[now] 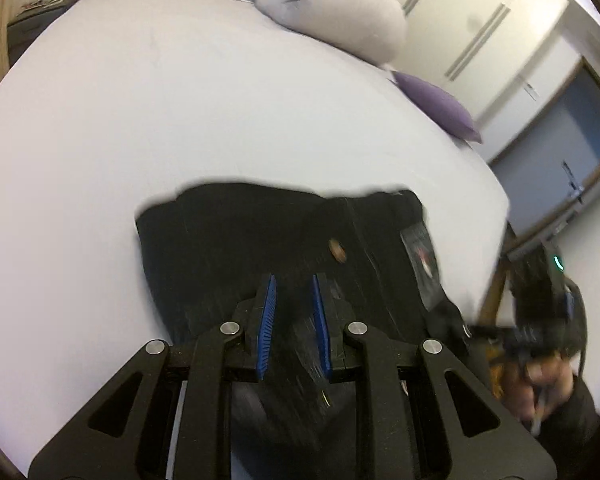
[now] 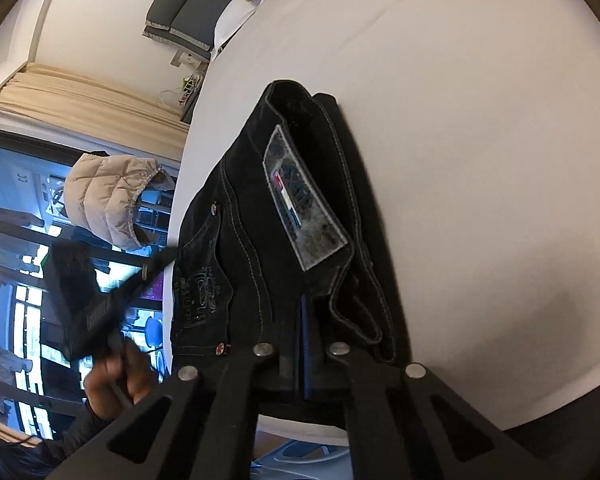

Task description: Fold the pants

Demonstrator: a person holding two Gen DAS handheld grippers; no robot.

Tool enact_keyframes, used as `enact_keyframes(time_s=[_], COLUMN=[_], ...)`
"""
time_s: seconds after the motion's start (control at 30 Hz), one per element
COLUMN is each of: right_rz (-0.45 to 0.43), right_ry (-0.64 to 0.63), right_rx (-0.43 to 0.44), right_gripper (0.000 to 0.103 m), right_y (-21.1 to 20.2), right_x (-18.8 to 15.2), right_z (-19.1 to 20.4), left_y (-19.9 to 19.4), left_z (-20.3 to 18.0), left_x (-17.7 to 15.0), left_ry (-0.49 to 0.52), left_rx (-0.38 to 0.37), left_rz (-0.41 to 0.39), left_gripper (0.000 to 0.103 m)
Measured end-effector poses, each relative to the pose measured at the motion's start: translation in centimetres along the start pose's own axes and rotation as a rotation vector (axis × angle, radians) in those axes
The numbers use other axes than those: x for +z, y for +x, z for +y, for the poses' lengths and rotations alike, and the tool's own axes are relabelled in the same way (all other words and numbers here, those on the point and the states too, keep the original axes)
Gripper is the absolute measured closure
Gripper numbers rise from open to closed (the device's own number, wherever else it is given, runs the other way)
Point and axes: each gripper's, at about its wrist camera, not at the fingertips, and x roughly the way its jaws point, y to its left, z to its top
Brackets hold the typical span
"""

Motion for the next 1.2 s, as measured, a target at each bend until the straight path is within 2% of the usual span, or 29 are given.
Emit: enact_keyframes(time_s=[0.07, 0.13, 0.33, 0.37, 0.43, 0.47, 0.5, 0.53, 0.57, 0.6, 0.7, 0.77, 0.87, 0.93, 0.97, 1.0, 1.03, 1.07, 1.13, 1.2], right_rz=[-0.003, -0.011, -0.024, -0.027, -0.044, -0.057, -0.076, -0.091, -0.105, -0.116, -0.107, -0.096, -0.102, -0.162, -0.179, -0.192, -0.191, -0.176, -0.123, -0.071], right_ry=[0.004, 0.007, 0.020, 0.020, 0.015, 0.009, -0.005, -0.015, -0.019, -0.028, -0.080, -0.078, -0.045, -0.063, -0.060, -0.049, -0.039, -0.033, -0.036, -0.014], right_rx=[-0.001, 0.003, 0.028, 0.030, 0.024, 0.020, 0.032, 0.061, 0.088, 0.100, 0.053, 0.064, 0.100, 0.110, 0.115, 0.110, 0.091, 0.066, 0.044, 0.000], right_gripper=[0.103, 0.103, 0.103, 0.103, 0.103, 0.095, 0.073, 0.062, 0.047, 0.042, 0.042, 0.043, 0.043, 0.038, 0.034, 0.033, 0.033, 0.032, 0.032, 0.032], right_y=[0.0, -0.1, -0.3, -0.4, -0.7, -1.0, -1.4, -1.7, -1.9, -2.0, -1.3, -1.3, -3.1, -5.2, -5.8, -6.4, -6.6, -6.4, -5.3, -3.8], right_x=[-0.1, -0.3, -0.6, -0.6, -0.8, -1.0, -1.3, -1.6, -1.9, -2.2, -2.2, -1.9, -1.0, -0.4, -0.1, 0.6, 1.2, 1.9, 3.1, 4.3], right_z=[0.1, 0.0, -0.5, -0.6, -0.3, 0.0, 0.5, 0.9, 1.2, 1.6, 1.9, 1.8, 2.0, 2.3, 2.0, 1.5, 1.1, 0.6, -0.1, -0.9], left_y=[1.7, 2.2, -1.3, -2.2, -2.8, -2.9, -3.0, -2.7, -2.2, -1.2, -0.3, -0.3, -2.0, -4.8, -6.4, -7.3, -7.7, -7.8, -7.5, -5.3], left_z=[-0.2, -1.0, -5.8, -5.9, -5.6, -5.1, -4.6, -4.3, -4.3, -4.3, -4.0, -3.7, -4.5, -4.3, -3.6, -2.8, -1.8, -0.8, 1.5, 3.5], left_x=[0.0, -2.0, -10.4, -11.3, -12.2, -12.3, -12.6, -12.6, -12.6, -12.4, -12.5, -11.9, -10.7, -9.8, -9.2, -8.8, -8.2, -7.8, -7.3, -6.5], left_ry=[0.022, 0.050, 0.336, 0.372, 0.380, 0.365, 0.345, 0.334, 0.327, 0.324, 0.325, 0.295, 0.276, 0.243, 0.207, 0.174, 0.126, 0.083, -0.009, -0.119], left_rx=[0.043, 0.033, 0.031, 0.015, -0.008, -0.025, -0.045, -0.053, -0.054, -0.054, -0.076, -0.100, -0.096, -0.096, -0.105, -0.106, -0.099, -0.090, -0.092, -0.126], left_rz=[0.041, 0.053, 0.029, 0.034, 0.041, 0.043, 0.037, 0.035, 0.037, 0.037, 0.021, 0.037, 0.068, -0.003, -0.059, -0.088, -0.111, -0.126, -0.143, -0.063], left_gripper=[0.085, 0.086, 0.085, 0.085, 0.085, 0.085, 0.085, 0.085, 0.085, 0.085, 0.085, 0.085, 0.085, 0.085, 0.080, 0.072, 0.031, 0.001, 0.002, 0.002])
